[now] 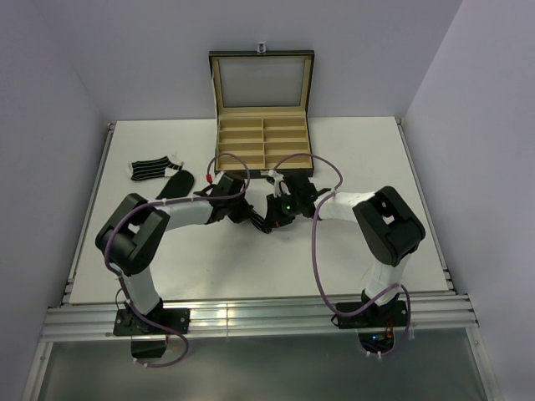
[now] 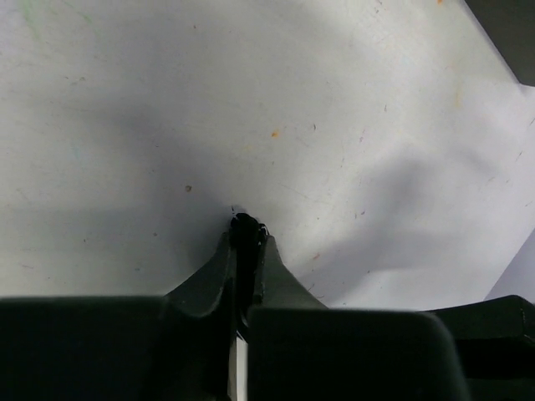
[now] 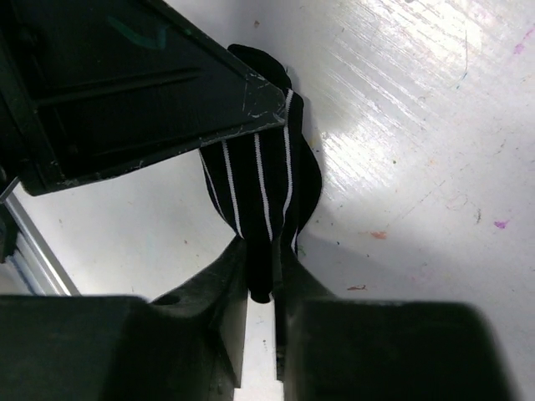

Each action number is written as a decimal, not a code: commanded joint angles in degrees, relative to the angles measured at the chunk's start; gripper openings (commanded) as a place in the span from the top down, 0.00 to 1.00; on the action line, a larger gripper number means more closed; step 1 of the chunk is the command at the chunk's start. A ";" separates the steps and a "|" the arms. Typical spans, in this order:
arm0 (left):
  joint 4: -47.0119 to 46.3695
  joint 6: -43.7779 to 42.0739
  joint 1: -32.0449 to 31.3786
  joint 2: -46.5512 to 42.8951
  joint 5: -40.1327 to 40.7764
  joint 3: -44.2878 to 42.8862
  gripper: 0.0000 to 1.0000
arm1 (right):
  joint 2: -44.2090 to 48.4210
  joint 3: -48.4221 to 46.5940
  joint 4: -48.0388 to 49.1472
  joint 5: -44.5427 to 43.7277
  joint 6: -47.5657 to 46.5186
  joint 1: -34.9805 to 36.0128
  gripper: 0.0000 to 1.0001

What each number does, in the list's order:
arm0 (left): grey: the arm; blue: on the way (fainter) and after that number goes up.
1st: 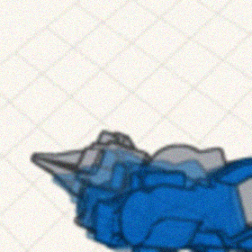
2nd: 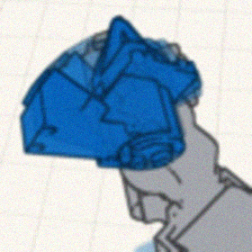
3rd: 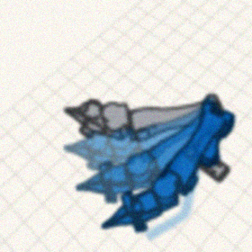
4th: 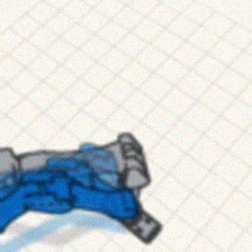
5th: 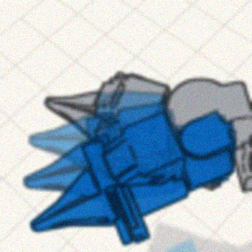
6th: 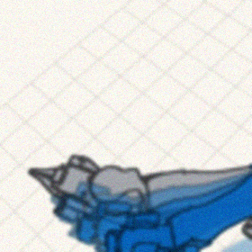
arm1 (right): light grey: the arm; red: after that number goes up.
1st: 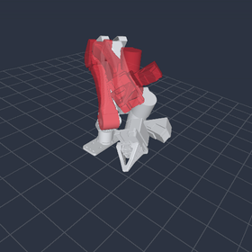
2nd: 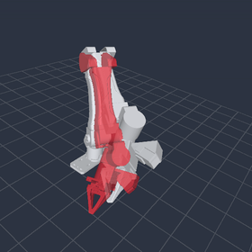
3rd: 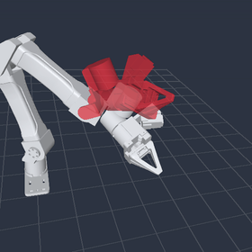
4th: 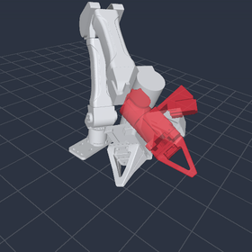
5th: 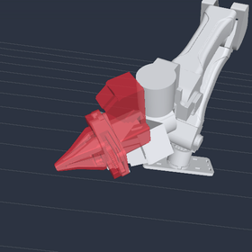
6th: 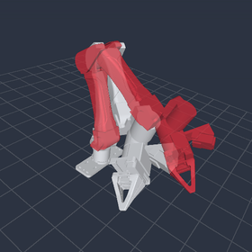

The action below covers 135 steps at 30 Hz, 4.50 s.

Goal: Roll the socks
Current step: Roll the sock at the center of the board, then pick up the sock at the center of the board, then place the sock in the storage box.

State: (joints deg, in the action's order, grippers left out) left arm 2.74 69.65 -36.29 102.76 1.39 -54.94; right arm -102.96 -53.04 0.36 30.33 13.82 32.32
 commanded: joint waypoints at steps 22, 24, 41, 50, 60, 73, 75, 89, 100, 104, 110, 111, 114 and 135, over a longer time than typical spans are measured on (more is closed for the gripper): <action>20.11 -9.53 -0.97 6.58 -0.86 -11.07 1.00 | 9.36 3.82 7.55 -44.12 -12.42 19.36 0.39; 20.02 -9.62 -0.97 6.66 -0.86 -11.07 1.00 | 8.22 3.73 8.25 -44.65 -12.77 19.89 0.39; 20.02 -10.67 -0.36 7.37 -1.92 -10.89 1.00 | 6.71 8.02 9.74 -40.79 -7.60 20.42 0.42; 19.76 -11.20 -0.09 7.63 -2.27 -10.89 1.00 | 8.12 10.41 10.89 -42.54 -6.53 20.24 0.42; 20.37 -11.99 -0.09 7.81 -2.97 -11.33 1.00 | 7.33 9.44 14.23 -45.09 -8.37 20.33 0.42; 20.02 -11.99 -0.09 7.89 -4.02 -11.07 1.00 | 4.17 7.86 19.68 -42.54 -7.67 20.24 0.41; 19.85 -11.90 -0.09 7.89 -4.11 -10.98 1.00 | 3.47 7.60 19.68 -42.54 -7.50 20.16 0.41; 19.84 -12.08 -0.09 7.89 -4.55 -11.07 1.00 | -2.68 2.77 13.62 -45.00 -6.97 20.16 0.56; 19.93 -12.08 0.34 6.67 -4.20 -11.33 0.91 | -2.16 2.23 6.24 -41.49 -3.99 16.82 1.00; 20.28 -11.55 1.49 3.51 -2.63 -11.07 0.76 | 0.55 3.37 3.86 -37.63 -2.40 14.36 1.00; 21.78 -11.02 3.68 -4.23 1.59 -11.68 0.43 | 5.83 6.54 1.93 -33.84 -0.73 11.72 1.00; 22.13 -11.02 4.03 -5.89 1.86 -11.77 0.37 | 7.49 7.15 1.66 -33.49 -0.55 11.37 1.00; 22.57 -11.02 5.53 -9.14 3.44 -11.51 0.25 | 9.87 7.42 0.43 -32.44 0.15 9.96 1.00; 16.51 -26.93 14.50 -61.44 36.22 9.23 0.01 | 1.03 -39.65 -27.51 -32.35 14.12 -7.44 1.00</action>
State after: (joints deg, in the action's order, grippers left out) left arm 20.88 47.13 -22.06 45.67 29.67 -48.36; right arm -96.75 -86.67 -20.64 -1.23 24.16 26.55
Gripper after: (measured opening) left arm 0.994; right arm 0.265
